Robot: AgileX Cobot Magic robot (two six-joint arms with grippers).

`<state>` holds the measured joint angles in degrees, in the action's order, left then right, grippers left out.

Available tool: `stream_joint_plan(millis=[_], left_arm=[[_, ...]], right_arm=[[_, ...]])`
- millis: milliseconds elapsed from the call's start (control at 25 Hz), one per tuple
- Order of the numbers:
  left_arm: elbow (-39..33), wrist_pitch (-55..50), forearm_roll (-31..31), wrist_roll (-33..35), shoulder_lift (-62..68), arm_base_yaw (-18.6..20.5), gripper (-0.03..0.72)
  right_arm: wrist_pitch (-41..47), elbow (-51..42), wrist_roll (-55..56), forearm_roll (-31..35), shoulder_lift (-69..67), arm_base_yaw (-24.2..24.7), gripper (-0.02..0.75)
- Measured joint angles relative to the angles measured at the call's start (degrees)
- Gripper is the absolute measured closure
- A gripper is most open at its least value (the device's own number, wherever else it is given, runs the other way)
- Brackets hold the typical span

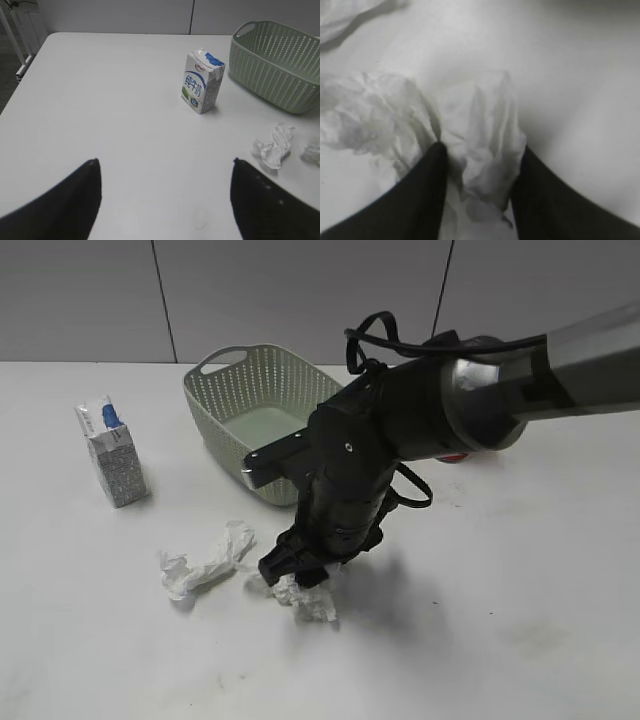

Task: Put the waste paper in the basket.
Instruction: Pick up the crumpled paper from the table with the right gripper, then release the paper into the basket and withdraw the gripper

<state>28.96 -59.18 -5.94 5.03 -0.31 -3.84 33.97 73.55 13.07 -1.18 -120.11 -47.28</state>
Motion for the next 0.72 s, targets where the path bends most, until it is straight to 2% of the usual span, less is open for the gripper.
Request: stream_joint_plan(millis=[200,280,360,720], left_arm=[[0.0,0.0,0.0,0.0,0.0,0.0,0.096],[0.0,0.0,0.0,0.0,0.0,0.0,0.096],[0.0,0.0,0.0,0.0,0.0,0.0,0.096],[0.0,0.0,0.0,0.0,0.0,0.0,0.096]], right_arm=[[0.1,0.0,0.1,0.4,0.0,0.0,0.629],[0.1,0.0,0.1,1.2,0.2,0.0,0.713],[0.1,0.0,0.1,1.2,1.0,0.0,0.743],[0.2,0.0,0.1,1.2,10.8,0.0,0.745]])
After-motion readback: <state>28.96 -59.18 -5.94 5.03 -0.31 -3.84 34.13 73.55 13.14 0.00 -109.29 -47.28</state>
